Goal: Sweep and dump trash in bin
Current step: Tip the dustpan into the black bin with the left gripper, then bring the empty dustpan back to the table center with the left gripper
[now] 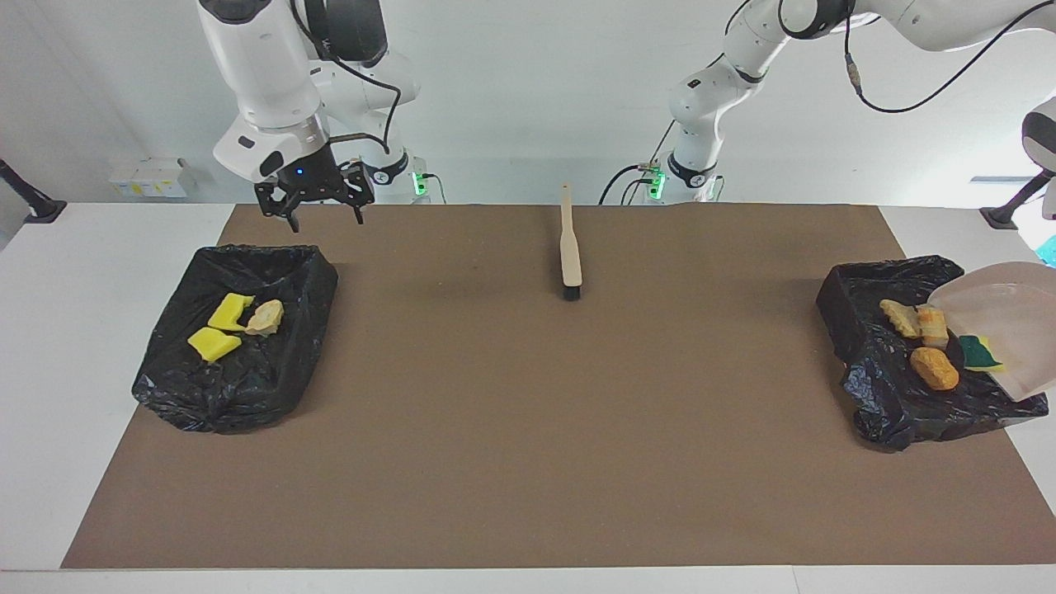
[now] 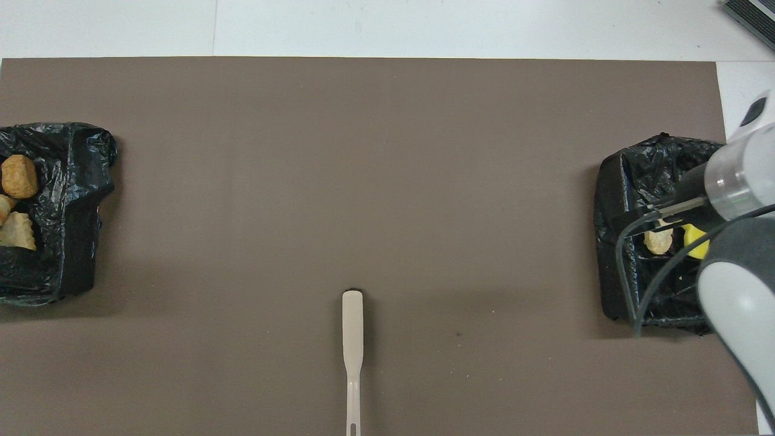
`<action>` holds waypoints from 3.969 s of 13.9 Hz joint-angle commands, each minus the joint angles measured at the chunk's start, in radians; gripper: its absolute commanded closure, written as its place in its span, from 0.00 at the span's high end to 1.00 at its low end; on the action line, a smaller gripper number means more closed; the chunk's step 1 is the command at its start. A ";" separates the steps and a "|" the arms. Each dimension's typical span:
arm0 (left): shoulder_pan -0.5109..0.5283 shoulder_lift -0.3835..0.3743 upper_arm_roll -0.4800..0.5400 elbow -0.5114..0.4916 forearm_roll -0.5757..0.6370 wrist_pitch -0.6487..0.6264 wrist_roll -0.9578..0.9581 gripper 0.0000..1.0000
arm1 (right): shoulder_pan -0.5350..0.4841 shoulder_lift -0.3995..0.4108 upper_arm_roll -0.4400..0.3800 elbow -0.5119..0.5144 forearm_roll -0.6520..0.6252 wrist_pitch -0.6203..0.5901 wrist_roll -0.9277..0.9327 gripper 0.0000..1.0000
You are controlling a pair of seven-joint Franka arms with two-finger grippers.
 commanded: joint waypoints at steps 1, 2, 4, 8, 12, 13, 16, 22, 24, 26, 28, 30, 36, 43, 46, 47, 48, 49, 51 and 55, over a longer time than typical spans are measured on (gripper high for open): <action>-0.023 -0.049 0.012 -0.046 0.039 -0.011 -0.054 0.00 | -0.008 -0.010 -0.074 0.020 0.007 -0.014 -0.114 1.00; -0.023 -0.050 0.013 -0.046 0.040 -0.012 -0.055 0.00 | -0.003 -0.011 -0.081 0.023 0.010 -0.011 -0.113 1.00; -0.026 -0.073 0.012 -0.046 0.062 -0.026 -0.061 0.00 | -0.002 -0.010 -0.074 0.036 0.000 -0.019 -0.095 1.00; -0.042 -0.099 0.004 -0.044 0.054 -0.092 -0.051 0.00 | -0.008 0.001 -0.077 0.088 0.021 -0.080 0.010 1.00; -0.099 -0.115 -0.007 -0.042 0.022 -0.114 -0.053 0.00 | -0.006 -0.010 -0.085 0.102 0.016 -0.088 -0.016 1.00; -0.098 -0.116 -0.010 -0.045 -0.037 -0.114 -0.053 0.00 | -0.005 -0.011 -0.085 0.100 0.026 -0.090 -0.012 1.00; -0.102 -0.116 -0.010 -0.061 -0.215 -0.128 -0.064 0.00 | -0.002 -0.011 -0.083 0.100 0.007 -0.085 -0.013 1.00; -0.202 -0.141 -0.010 -0.162 -0.389 -0.157 -0.226 0.00 | -0.283 -0.005 0.166 0.108 0.024 -0.097 0.031 1.00; -0.259 -0.170 -0.011 -0.223 -0.401 -0.149 -0.338 0.00 | -0.269 -0.014 0.169 0.108 0.016 -0.100 0.070 1.00; -0.329 -0.188 -0.010 -0.252 -0.435 -0.163 -0.450 0.00 | -0.256 -0.023 0.152 0.105 0.029 -0.105 0.126 1.00; -0.386 -0.208 -0.010 -0.294 -0.478 -0.164 -0.562 0.00 | -0.261 -0.036 0.155 0.096 0.030 -0.105 0.154 1.00; -0.447 -0.240 -0.010 -0.357 -0.527 -0.178 -0.729 0.00 | -0.256 -0.063 0.159 0.057 0.029 -0.100 0.175 1.00; -0.663 -0.245 -0.010 -0.371 -0.685 -0.207 -1.264 0.00 | -0.256 -0.077 0.159 0.030 0.032 -0.085 0.176 1.00; -0.823 -0.133 -0.010 -0.307 -0.748 -0.129 -1.706 0.00 | -0.267 -0.115 0.156 -0.030 0.098 -0.047 0.248 1.00; -0.868 -0.081 -0.010 -0.270 -0.800 -0.088 -1.811 0.00 | -0.265 -0.106 0.158 -0.016 0.101 -0.050 0.234 1.00; -0.889 -0.064 -0.010 -0.269 -0.802 -0.056 -1.852 0.00 | -0.259 -0.106 0.158 -0.016 0.101 -0.050 0.234 1.00; -0.912 -0.035 -0.010 -0.266 -0.803 -0.028 -1.896 0.00 | -0.259 -0.106 0.159 -0.016 0.101 -0.050 0.234 1.00; -0.935 -0.008 -0.010 -0.245 -0.803 -0.023 -1.945 0.00 | -0.259 -0.106 0.159 -0.016 0.101 -0.051 0.234 1.00; -0.949 0.023 -0.010 -0.198 -0.805 -0.017 -1.999 0.00 | -0.261 -0.106 0.158 -0.016 0.101 -0.051 0.234 1.00; -0.966 0.049 -0.010 -0.197 -0.823 0.033 -2.064 0.00 | -0.261 -0.106 0.156 -0.016 0.101 -0.051 0.234 1.00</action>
